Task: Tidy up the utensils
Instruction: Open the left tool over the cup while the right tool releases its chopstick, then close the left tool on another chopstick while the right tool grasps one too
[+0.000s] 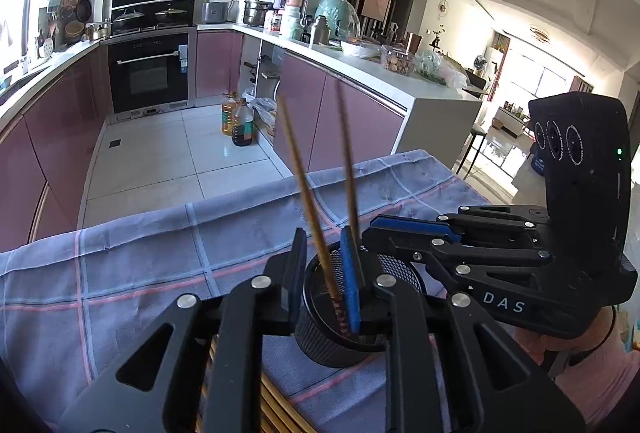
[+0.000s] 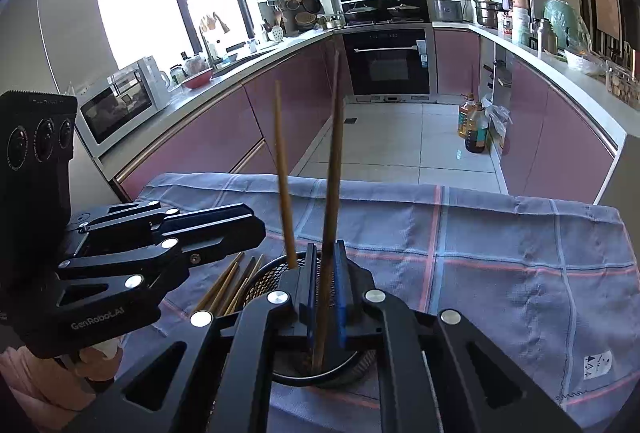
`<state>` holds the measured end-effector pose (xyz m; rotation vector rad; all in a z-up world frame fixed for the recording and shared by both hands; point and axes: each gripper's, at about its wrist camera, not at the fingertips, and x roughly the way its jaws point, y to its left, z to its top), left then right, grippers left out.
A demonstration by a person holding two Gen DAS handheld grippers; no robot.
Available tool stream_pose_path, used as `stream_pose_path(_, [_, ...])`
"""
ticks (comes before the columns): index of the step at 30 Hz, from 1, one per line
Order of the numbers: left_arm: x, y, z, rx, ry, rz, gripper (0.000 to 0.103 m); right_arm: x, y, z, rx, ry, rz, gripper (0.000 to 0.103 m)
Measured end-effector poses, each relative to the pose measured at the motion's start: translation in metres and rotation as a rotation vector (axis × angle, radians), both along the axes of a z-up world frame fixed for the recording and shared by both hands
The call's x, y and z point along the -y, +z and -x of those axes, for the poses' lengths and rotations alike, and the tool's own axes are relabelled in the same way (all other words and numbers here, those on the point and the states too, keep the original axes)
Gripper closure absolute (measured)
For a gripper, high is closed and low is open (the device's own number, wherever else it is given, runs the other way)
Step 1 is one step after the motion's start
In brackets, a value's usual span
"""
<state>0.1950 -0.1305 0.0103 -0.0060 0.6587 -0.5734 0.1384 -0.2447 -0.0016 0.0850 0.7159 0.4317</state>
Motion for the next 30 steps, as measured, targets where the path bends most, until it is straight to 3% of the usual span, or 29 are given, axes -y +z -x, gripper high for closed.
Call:
stream_pose_path(2, [-0.01, 0.001, 0.008, 0.016, 0.021, 0.01, 0.081, 0.003, 0.002, 0.003, 0.016, -0.024, -0.007, 0.086])
stream_pose_path(6, [-0.039, 0.003, 0.027, 0.058, 0.081, 0.025, 0.071, 0.006, 0.012, 0.025, 0.078, -0.025, -0.03, 0.085])
stream_pose_path(10, [-0.074, 0.001, 0.05, 0.095, 0.145, 0.013, 0.058, 0.001, 0.023, 0.057, 0.141, 0.046, -0.069, 0.078])
stream_pose_path(13, [-0.095, -0.009, 0.063, 0.095, 0.192, -0.026, 0.054, -0.012, 0.023, 0.079, 0.156, 0.114, -0.073, 0.072])
stream_pose_path(19, [-0.119, -0.052, 0.075, -0.004, 0.218, -0.113, 0.054, -0.05, -0.018, 0.089, 0.038, 0.19, -0.028, 0.071])
stream_pose_path(25, [-0.123, -0.1, 0.076, -0.097, 0.21, -0.17, 0.055, -0.064, -0.063, 0.068, -0.104, 0.153, -0.011, 0.071])
stream_pose_path(30, [-0.116, -0.12, 0.072, -0.135, 0.207, -0.189, 0.056, -0.07, -0.079, 0.059, -0.153, 0.135, 0.0, 0.071])
